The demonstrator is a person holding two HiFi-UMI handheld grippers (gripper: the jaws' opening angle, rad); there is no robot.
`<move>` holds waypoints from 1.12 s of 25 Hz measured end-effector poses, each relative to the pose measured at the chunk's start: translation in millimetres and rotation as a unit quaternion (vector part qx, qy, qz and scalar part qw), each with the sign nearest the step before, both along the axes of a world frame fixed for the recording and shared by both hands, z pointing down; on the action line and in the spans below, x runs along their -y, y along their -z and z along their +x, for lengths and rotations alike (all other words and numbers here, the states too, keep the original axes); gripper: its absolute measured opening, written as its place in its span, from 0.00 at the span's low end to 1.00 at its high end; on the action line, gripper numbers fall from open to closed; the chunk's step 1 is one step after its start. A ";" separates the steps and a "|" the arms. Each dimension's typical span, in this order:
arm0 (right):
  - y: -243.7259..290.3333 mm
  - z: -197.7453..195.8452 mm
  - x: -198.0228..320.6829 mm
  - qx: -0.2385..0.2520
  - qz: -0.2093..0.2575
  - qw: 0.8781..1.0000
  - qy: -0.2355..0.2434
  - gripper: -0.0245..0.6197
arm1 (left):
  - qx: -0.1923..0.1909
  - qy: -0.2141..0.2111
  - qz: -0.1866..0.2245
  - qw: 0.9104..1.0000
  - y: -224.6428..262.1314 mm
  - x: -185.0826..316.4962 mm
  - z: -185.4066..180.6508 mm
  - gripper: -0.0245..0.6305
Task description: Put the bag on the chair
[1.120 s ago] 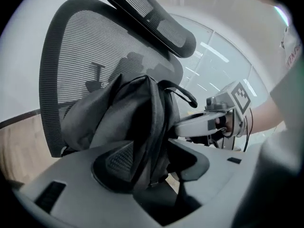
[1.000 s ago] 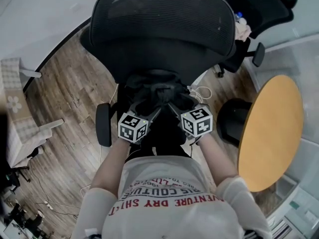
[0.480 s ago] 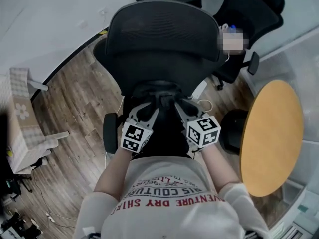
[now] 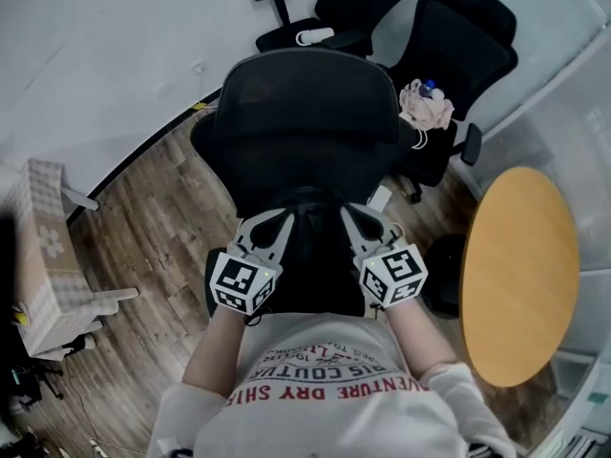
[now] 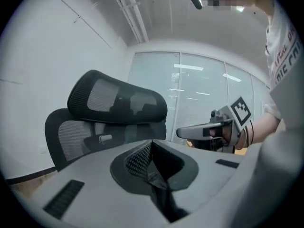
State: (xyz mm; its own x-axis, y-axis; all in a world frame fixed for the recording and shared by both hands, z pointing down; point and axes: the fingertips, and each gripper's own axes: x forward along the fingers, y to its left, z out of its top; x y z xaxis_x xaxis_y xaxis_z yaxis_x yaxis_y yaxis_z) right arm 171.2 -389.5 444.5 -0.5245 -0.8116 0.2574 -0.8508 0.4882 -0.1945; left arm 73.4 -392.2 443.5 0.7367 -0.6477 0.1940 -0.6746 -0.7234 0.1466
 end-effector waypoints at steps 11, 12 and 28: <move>35.2 -6.1 -9.0 -0.009 0.066 0.998 -0.003 0.08 | 0.011 -0.021 0.076 0.997 54.5 -4.3 -0.1 0.09; 36.4 -6.7 -9.7 -0.011 0.068 0.998 -0.002 0.08 | 0.010 -0.022 0.074 0.997 54.4 -4.8 0.6 0.09; 45.5 -5.1 -14.8 -0.016 0.075 0.997 -0.003 0.08 | -0.007 0.000 0.061 0.998 62.7 1.6 -13.1 0.09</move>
State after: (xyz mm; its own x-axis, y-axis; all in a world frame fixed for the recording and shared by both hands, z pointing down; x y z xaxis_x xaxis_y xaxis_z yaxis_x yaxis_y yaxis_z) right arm 166.1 -374.7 398.9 -0.5133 -0.8450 0.1498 -0.8582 0.5050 -0.0921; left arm 60.3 -393.8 380.8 0.7392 -0.6653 0.1041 -0.6727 -0.7369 0.0669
